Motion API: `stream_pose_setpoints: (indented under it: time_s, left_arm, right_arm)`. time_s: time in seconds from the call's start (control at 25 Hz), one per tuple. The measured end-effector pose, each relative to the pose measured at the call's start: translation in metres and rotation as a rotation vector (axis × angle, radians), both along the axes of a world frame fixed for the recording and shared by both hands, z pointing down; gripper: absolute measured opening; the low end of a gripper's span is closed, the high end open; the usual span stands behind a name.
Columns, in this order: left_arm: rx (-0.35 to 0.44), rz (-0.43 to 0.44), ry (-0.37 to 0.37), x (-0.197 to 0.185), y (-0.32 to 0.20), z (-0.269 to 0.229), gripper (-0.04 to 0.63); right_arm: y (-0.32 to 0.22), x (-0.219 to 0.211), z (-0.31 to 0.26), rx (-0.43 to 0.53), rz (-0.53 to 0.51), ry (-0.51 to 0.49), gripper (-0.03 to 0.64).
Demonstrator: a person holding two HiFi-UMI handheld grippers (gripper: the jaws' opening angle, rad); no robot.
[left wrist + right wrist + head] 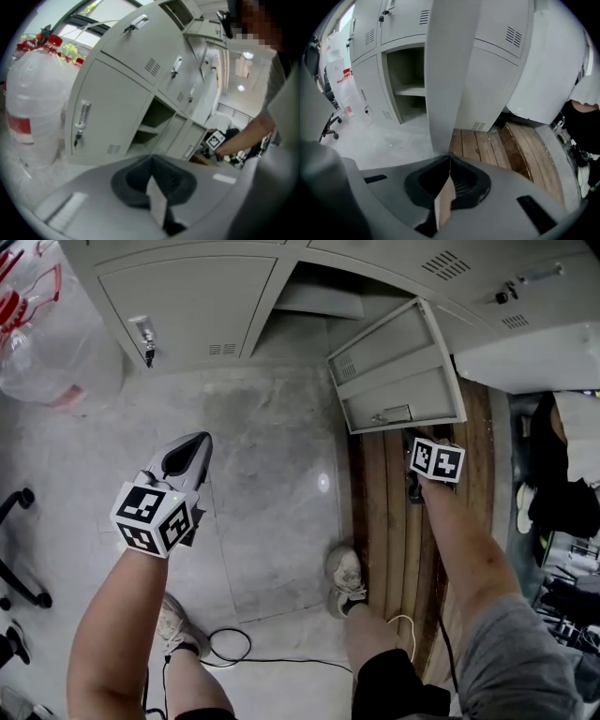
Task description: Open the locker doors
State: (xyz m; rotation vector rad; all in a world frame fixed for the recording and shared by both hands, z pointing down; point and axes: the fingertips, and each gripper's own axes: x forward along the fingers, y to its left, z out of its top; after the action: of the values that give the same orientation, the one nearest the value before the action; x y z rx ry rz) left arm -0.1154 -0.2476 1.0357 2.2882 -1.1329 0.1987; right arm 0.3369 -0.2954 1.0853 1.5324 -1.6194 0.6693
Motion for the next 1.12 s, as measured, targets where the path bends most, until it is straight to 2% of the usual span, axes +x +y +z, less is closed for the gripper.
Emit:
stream_pose_setpoints:
  time_s: [0.16, 0.24, 0.28, 0.36, 0.48, 0.56, 0.64, 0.72, 0.88, 1.12]
  left_arm:
    - [-0.010, -0.001, 0.003, 0.001, 0.002, 0.005, 0.005]
    - [-0.012, 0.004, 0.003, 0.003, 0.005, 0.007, 0.005]
    - [-0.013, 0.004, 0.005, 0.004, 0.005, 0.008, 0.005]
    - [-0.013, 0.002, 0.009, 0.005, 0.006, 0.008, 0.005]
    - [-0.010, -0.002, 0.009, 0.003, 0.006, 0.007, 0.005]
    - [-0.009, -0.011, 0.013, 0.001, 0.006, 0.007, 0.005]
    - [-0.012, -0.022, 0.018, -0.003, 0.007, 0.007, 0.005]
    - [-0.020, -0.017, 0.021, -0.006, 0.010, 0.009, 0.004]
    - [-0.032, 0.008, -0.005, -0.011, 0.018, 0.015, 0.002]
    - [-0.008, -0.026, 0.023, -0.016, 0.024, 0.006, 0.005]
  right_arm:
    - [0.011, -0.001, 0.003, 0.050, 0.138, -0.067, 0.011]
    - [0.032, -0.032, 0.018, 0.017, 0.142, -0.161, 0.011]
    - [0.044, -0.060, 0.026, -0.006, 0.100, -0.220, 0.011]
    - [0.065, -0.132, 0.032, -0.028, -0.054, -0.337, 0.011]
    - [0.079, -0.235, 0.024, 0.016, -0.259, -0.465, 0.011]
    - [0.075, -0.283, 0.018, 0.058, -0.303, -0.518, 0.011]
    - [0.066, -0.317, 0.018, 0.083, -0.294, -0.558, 0.011]
    - [0.059, -0.341, 0.017, 0.095, -0.289, -0.583, 0.011]
    - [0.053, -0.370, 0.007, 0.119, -0.385, -0.566, 0.011]
    - [0.062, -0.364, 0.005, 0.102, -0.411, -0.543, 0.011]
